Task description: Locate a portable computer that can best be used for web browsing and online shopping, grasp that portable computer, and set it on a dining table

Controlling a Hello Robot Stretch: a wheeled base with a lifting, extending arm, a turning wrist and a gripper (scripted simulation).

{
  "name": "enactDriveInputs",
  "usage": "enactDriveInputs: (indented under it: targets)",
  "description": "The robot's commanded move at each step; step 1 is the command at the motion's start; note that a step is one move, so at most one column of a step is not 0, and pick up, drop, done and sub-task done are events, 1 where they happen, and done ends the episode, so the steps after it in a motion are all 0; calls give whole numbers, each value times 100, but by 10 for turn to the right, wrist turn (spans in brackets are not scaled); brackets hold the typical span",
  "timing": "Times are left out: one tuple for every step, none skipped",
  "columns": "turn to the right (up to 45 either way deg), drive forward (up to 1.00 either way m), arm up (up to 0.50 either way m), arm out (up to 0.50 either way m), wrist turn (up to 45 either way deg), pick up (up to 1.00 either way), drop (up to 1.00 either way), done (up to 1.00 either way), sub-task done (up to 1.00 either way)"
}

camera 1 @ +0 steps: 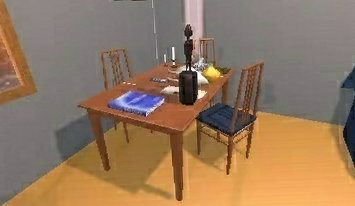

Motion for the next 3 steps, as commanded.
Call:
enactDriveInputs:
  targets:
    - [240,0,0,0,0,0,0,0,0]
    - [0,70,0,0,0,0,0,0,0]
    - [450,0,0,0,0,0,0,0,0]
